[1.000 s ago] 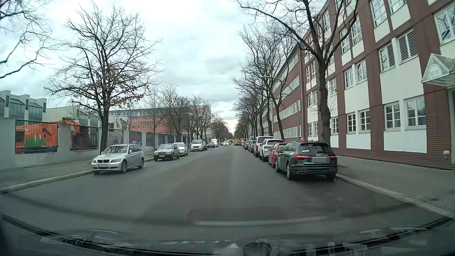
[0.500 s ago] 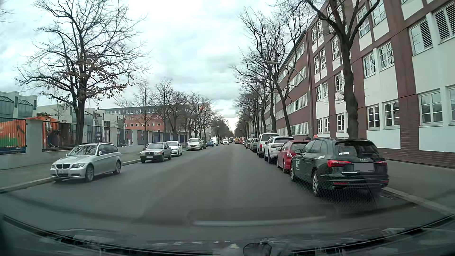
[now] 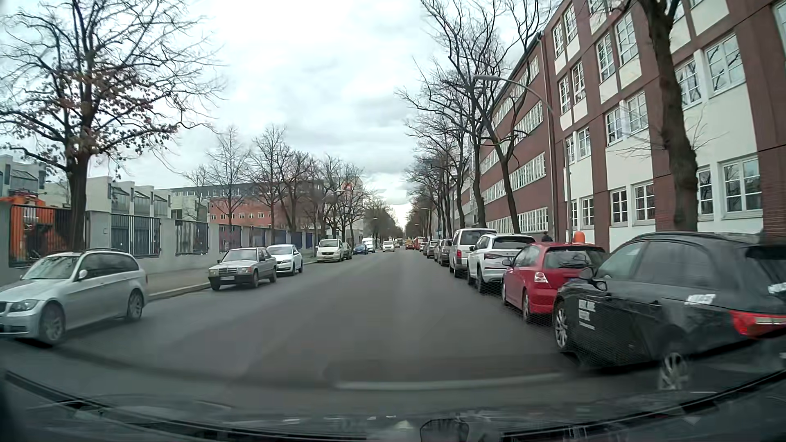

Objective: Follow the waypoints while adhering to traffic rules and regulations

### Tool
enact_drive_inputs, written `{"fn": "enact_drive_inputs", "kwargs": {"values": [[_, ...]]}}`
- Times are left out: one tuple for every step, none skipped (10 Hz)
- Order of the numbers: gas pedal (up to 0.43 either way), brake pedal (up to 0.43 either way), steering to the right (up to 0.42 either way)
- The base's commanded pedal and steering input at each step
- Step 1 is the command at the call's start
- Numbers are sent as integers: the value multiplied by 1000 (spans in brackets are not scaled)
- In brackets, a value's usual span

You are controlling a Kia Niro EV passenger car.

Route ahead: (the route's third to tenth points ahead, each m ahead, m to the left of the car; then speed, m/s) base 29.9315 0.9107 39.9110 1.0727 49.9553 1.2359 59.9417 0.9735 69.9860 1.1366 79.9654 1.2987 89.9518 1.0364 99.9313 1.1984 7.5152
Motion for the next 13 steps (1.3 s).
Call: {"fn": "enact_drive_inputs", "kwargs": {"values": [[0, 12, -2], [0, 12, -2], [0, 12, -1], [0, 12, 0], [0, 12, -1], [0, 12, 0], [0, 12, 3], [0, 12, 3], [0, 12, 3], [0, 12, 3], [0, 12, 3], [0, 12, 3], [0, 12, 3]]}}
